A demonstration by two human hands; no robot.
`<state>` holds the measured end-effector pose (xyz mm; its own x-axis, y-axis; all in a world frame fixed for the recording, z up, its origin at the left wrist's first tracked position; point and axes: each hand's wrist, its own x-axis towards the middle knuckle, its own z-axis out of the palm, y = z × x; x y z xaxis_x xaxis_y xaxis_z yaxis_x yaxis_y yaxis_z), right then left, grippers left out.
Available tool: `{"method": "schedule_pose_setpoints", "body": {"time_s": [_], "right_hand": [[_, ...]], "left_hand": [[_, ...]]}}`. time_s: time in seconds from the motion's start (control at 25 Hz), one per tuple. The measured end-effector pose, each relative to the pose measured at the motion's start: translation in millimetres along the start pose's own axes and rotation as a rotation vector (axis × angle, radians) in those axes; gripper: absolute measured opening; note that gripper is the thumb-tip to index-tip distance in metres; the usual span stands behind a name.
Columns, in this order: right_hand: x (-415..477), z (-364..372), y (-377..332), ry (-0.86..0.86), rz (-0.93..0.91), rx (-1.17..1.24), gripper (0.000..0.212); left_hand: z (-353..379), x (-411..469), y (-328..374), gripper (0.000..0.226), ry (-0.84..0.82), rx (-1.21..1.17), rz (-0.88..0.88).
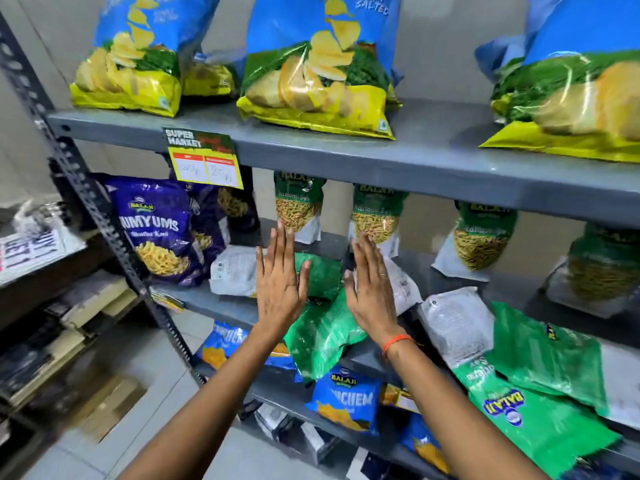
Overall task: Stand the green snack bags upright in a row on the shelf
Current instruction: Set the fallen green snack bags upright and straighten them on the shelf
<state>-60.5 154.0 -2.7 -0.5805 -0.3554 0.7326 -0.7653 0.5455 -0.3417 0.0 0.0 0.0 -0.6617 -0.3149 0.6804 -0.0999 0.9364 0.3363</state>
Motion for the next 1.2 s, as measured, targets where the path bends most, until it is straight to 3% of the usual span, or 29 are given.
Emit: {"method": "schedule_pose_setpoints", "body": {"time_s": [0.16,0.24,0.32,0.4,0.52,0.64,0.76,0.88,1.04,1.12,1.2], "right_hand": [[5.0,32.8,8.4,-0.684,0.022,-0.133,0.060],[7.7,41.9,8.6,-0.834,-0.013,-0.247,0.055],[13.1,46.4,6.7,-0.720,-0.023,-0.293,0.034],[19.6,47.3,2.0,-0.529,-0.062,-0.300,0.019],[41.6,42.4,-8.7,-0.216,-0.204,-0.193,0.017],[73.3,31.3,-34.9,-0.009,-0.306,-0.072,0.026],[95.6,28.3,-51.8,0.117,-0.259,0.036,0.023],[96.7,29.5,-45.1,0.193,-0.094,0.123,0.022],[71.2,34.4,-17.2,0.187,0.209,0.243,0.056],[60.0,46.7,-3.9,-0.014,0.331,0.336,0.070],[56.0,63.0,4.7,-0.365,0.418,0.373,0.075]], "left_hand": [[20.3,-15.1,-43.2,0.069,-0.285,0.096,-0.077],[25.9,-20.3,-61.5,0.080,-0.446,0.123,-0.092],[25.7,-23.1,-74.4,0.082,-0.632,0.106,-0.124],[26.3,-26.0,-83.7,0.075,-0.706,0.101,-0.105],[21.6,-15.5,-85.2,0.065,-0.477,0.012,-0.135],[10.3,8.3,-73.7,0.051,-0.166,-0.093,-0.301],[-0.8,31.1,-57.4,0.027,0.067,-0.270,-0.441],[-5.5,57.8,-58.0,0.019,0.150,-0.402,-0.550],[10.5,75.6,-86.5,0.038,0.103,-0.594,-0.715],[19.4,79.8,-99.2,0.034,0.019,-0.681,-0.736],[20.7,85.5,-107.1,0.029,-0.053,-0.793,-0.769]]}}
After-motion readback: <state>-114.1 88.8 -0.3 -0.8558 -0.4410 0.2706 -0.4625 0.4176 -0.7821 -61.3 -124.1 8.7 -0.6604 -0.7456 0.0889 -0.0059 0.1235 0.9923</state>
